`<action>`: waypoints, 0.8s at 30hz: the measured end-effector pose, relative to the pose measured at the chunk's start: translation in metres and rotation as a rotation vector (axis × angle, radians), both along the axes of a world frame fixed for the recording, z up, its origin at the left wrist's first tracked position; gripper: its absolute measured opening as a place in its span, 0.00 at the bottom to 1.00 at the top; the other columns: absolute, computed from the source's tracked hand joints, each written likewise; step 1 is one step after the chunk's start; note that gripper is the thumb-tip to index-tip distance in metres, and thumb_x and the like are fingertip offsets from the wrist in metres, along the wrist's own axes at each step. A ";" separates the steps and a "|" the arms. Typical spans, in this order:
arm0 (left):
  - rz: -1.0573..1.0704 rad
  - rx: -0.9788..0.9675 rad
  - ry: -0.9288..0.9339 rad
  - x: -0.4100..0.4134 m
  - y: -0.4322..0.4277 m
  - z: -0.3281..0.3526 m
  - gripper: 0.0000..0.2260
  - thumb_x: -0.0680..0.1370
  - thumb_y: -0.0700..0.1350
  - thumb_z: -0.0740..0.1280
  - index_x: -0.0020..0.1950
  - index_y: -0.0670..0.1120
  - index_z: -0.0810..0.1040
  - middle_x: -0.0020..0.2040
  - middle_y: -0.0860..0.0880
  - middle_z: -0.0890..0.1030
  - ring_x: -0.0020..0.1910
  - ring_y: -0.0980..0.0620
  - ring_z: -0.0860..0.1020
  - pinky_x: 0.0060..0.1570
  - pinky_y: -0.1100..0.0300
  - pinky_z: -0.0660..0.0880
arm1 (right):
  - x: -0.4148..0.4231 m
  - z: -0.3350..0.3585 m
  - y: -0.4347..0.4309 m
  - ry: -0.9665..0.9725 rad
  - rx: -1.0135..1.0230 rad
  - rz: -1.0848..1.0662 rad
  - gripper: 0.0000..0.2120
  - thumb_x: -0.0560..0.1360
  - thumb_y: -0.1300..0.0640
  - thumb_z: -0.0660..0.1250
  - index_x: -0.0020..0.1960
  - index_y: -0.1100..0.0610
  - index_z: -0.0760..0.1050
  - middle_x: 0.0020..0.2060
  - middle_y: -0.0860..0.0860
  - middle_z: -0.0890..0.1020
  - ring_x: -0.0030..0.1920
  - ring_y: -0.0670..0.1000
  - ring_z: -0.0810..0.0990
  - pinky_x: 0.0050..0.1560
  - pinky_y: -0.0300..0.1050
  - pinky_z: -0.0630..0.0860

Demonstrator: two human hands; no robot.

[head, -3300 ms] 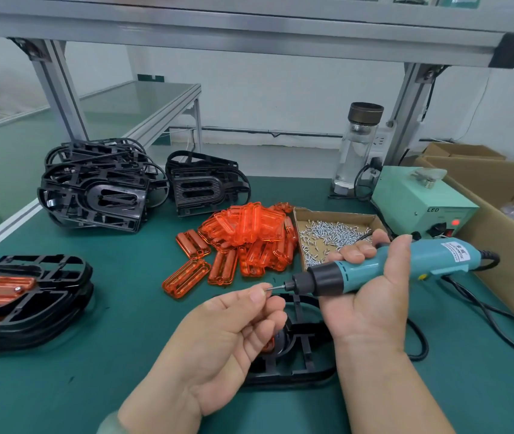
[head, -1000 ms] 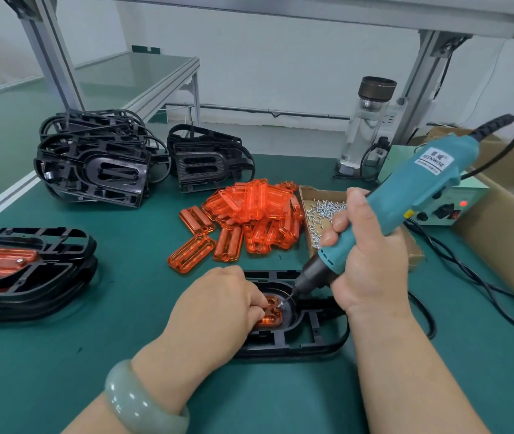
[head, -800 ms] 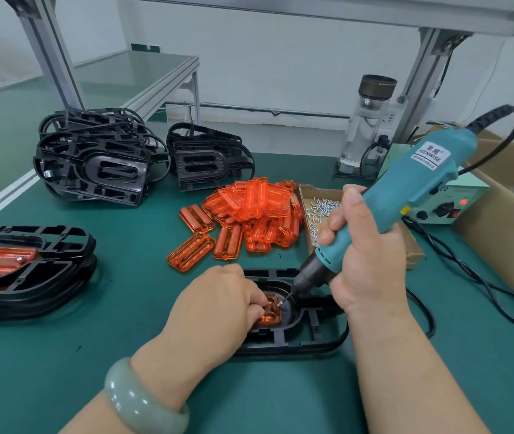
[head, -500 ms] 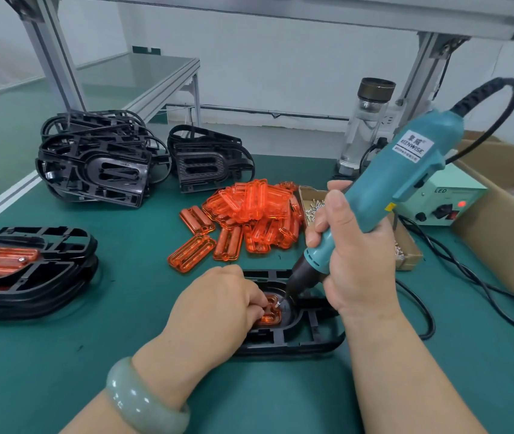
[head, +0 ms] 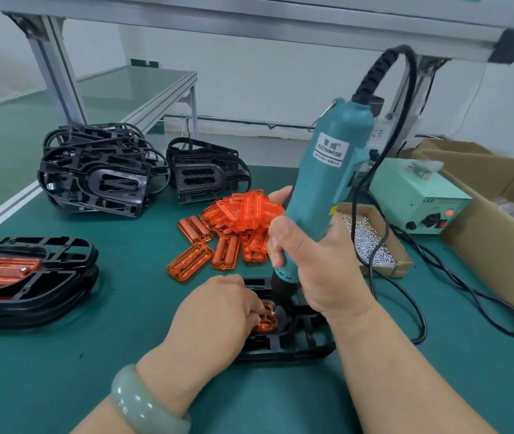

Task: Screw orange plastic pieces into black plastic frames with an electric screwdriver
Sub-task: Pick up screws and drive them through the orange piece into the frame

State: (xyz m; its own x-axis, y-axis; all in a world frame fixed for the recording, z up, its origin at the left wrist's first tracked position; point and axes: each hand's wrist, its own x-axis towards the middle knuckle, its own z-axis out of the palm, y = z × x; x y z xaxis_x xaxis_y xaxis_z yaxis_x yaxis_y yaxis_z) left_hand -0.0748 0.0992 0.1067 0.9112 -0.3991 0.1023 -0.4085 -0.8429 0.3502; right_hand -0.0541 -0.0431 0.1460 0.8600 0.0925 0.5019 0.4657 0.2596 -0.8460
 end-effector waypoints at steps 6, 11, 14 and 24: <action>0.034 0.014 -0.003 -0.001 -0.002 0.000 0.10 0.78 0.52 0.62 0.57 0.59 0.79 0.50 0.56 0.72 0.54 0.55 0.72 0.53 0.58 0.71 | 0.003 -0.004 -0.004 0.030 0.140 -0.031 0.07 0.71 0.54 0.69 0.49 0.51 0.77 0.26 0.47 0.73 0.24 0.47 0.71 0.31 0.39 0.71; 0.038 0.025 -0.009 -0.001 -0.002 0.000 0.11 0.79 0.53 0.61 0.58 0.60 0.79 0.51 0.56 0.73 0.54 0.56 0.72 0.52 0.58 0.72 | 0.003 -0.003 -0.003 0.029 0.136 0.007 0.05 0.70 0.56 0.69 0.46 0.51 0.76 0.25 0.47 0.72 0.23 0.47 0.69 0.29 0.39 0.70; 0.046 0.014 -0.004 -0.001 -0.002 -0.001 0.11 0.78 0.53 0.62 0.58 0.59 0.79 0.51 0.56 0.73 0.55 0.56 0.72 0.53 0.57 0.72 | 0.003 -0.003 -0.003 0.021 0.101 0.010 0.04 0.69 0.55 0.69 0.39 0.46 0.77 0.24 0.48 0.72 0.22 0.48 0.68 0.28 0.40 0.69; 0.057 0.001 -0.003 -0.001 -0.001 -0.002 0.10 0.78 0.53 0.63 0.57 0.59 0.80 0.50 0.57 0.73 0.54 0.56 0.73 0.53 0.57 0.72 | 0.000 -0.003 -0.002 0.042 0.091 0.012 0.08 0.71 0.60 0.69 0.48 0.53 0.76 0.25 0.48 0.71 0.23 0.48 0.68 0.29 0.40 0.69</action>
State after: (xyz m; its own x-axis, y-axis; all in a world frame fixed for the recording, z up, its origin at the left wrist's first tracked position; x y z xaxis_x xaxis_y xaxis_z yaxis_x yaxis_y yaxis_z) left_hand -0.0756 0.0980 0.1043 0.9321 -0.3467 0.1050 -0.3610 -0.8651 0.3483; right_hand -0.0538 -0.0447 0.1431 0.8797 0.0584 0.4720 0.4268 0.3411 -0.8375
